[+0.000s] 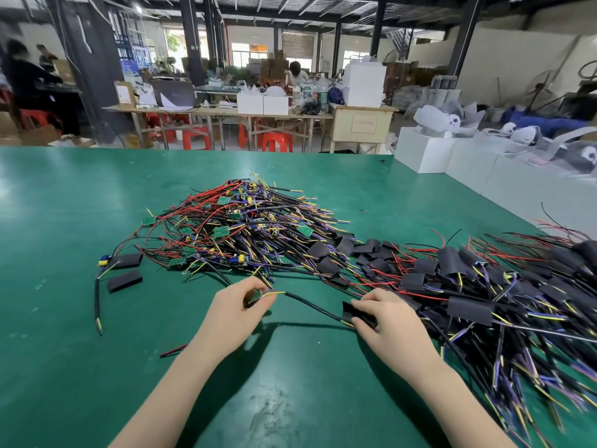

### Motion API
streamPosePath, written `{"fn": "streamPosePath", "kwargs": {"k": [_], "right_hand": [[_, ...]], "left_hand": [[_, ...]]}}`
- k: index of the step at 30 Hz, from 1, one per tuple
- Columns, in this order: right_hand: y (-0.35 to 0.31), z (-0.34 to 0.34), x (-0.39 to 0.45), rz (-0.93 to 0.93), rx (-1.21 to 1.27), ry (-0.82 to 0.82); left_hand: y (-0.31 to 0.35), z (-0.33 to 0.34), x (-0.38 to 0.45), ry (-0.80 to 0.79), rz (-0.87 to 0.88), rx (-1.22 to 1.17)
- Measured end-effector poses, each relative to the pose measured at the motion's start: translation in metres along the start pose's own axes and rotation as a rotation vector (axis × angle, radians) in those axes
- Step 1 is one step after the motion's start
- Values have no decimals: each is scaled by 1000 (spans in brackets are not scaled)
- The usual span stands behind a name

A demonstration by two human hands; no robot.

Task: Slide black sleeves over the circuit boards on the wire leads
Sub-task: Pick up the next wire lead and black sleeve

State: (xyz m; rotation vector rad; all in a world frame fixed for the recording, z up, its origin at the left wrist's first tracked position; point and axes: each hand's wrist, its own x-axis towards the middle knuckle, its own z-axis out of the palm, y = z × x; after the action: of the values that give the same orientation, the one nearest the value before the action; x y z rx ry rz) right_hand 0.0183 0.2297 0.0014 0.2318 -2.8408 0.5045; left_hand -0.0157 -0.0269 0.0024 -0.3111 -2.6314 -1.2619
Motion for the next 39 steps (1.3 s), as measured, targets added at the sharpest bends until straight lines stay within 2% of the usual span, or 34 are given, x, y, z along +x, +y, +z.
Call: {"fn": "streamPosePath", "kwargs": {"k": [2,5,9,12,15,18,20,24,28,34,39], "right_hand": [[0,0,3,9,-1,4],[0,-6,23,32,19,98],[4,-18,70,48,-59,129],[3,-17,101,-27,-83,83],[-4,-10,124,-240,-146,13],[-13,1,141,-426,-425,-68],[-17,5,147,-450,-590,-118],[-19,5,155,-403,-636,-186],[-21,-1,159,-330,-575,-172],[-5,-18,127,-189,-165,89],[5,-27,84,-328,40,61]], "left_hand": [[-4,-7,2,4,-19,36],[-11,-16,8,-34,-112,19],[-14,-18,13,-106,-294,-284],[-15,-19,12,-135,-296,-383],[-17,-21,12,-132,-245,-363],[-20,-21,12,-101,-269,-372],[-21,-21,12,-99,-278,-383],[-21,-24,12,-110,-258,-384],[-20,-26,12,-87,-240,-406],[-12,-32,12,14,-157,-482],[-5,-35,11,46,-90,-563]]}}
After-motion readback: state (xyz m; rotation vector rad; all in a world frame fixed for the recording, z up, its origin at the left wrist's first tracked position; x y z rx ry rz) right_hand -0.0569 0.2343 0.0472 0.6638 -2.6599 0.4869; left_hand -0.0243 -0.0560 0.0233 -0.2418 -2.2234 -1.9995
